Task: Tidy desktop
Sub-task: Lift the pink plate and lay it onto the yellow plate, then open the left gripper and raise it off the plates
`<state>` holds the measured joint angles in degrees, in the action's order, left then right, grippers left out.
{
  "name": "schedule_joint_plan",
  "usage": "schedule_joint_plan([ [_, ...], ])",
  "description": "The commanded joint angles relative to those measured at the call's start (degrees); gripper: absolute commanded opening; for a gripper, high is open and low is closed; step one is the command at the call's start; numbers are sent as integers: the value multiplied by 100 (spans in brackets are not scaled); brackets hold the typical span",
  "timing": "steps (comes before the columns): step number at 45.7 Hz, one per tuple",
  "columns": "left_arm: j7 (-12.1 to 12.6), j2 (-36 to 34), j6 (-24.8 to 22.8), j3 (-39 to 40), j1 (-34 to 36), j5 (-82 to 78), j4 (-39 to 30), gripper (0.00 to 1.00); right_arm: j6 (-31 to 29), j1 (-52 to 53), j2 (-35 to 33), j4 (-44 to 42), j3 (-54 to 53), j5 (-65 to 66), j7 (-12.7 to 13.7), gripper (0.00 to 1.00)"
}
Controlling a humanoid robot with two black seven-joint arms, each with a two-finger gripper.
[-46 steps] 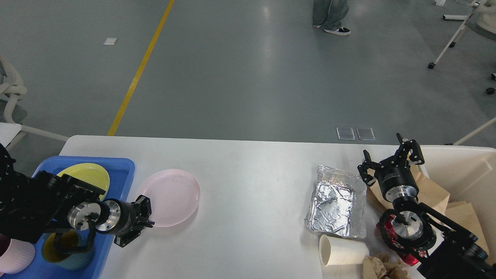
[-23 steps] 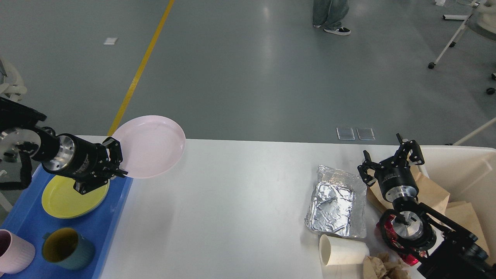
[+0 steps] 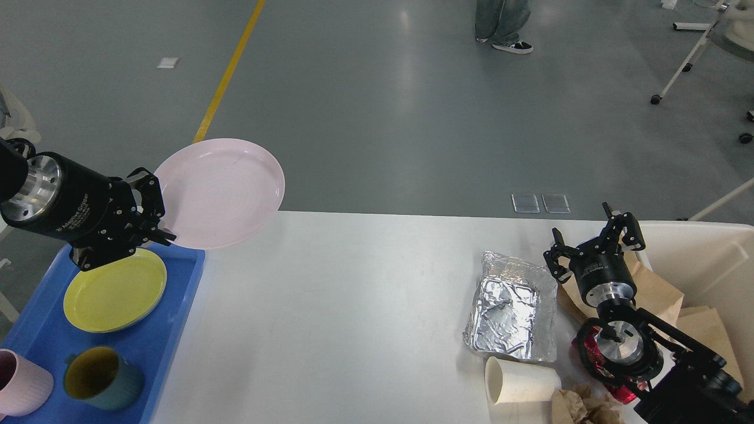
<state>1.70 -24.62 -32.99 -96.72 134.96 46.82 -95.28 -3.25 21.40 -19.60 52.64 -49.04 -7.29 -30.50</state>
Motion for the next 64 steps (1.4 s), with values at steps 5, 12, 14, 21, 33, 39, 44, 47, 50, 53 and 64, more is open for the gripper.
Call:
schedule_joint_plan([
  [5, 50, -578, -111, -172, -935, -234, 1151, 0, 0, 4, 0, 1, 0, 0, 0, 100],
  [12, 50, -921, -217, -93, -1937, -402, 2092, 0, 0, 4, 0, 1, 0, 0, 0, 100],
  [14, 50, -974, -226, -41, -2262, -402, 2364, 0, 0, -5, 0, 1, 0, 0, 0, 100],
  [21, 58, -1273, -164, 328, -3308, -402, 3252, 0, 0, 4, 0, 1, 0, 0, 0, 100],
  [33, 295, -1361, 55, 1066, -5039, -411, 4939, 0, 0, -5, 0, 1, 0, 0, 0, 100],
  [39, 506, -1361, 275, 1734, -5962, -411, 5669, 0, 0, 4, 0, 1, 0, 0, 0, 100],
  [44, 752, -1361, 284, 2367, -6499, -446, 6004, 0, 0, 4, 0, 1, 0, 0, 0, 100],
  [47, 770, -1343, 284, 2631, -6710, -542, 6048, 0, 0, 4, 0, 1, 0, 0, 0, 100],
  [50, 762, -1317, 302, 2719, -6816, -674, 6109, 0, 0, 4, 0, 1, 0, 0, 9, 100],
  [53, 744, -1273, 363, 2798, -6939, -736, 6250, 0, 0, 4, 0, 1, 0, 0, 0, 100],
  [64, 770, -1203, 609, 3273, -7326, -753, 6329, 8, 0, 4, 0, 1, 0, 0, 0, 100],
])
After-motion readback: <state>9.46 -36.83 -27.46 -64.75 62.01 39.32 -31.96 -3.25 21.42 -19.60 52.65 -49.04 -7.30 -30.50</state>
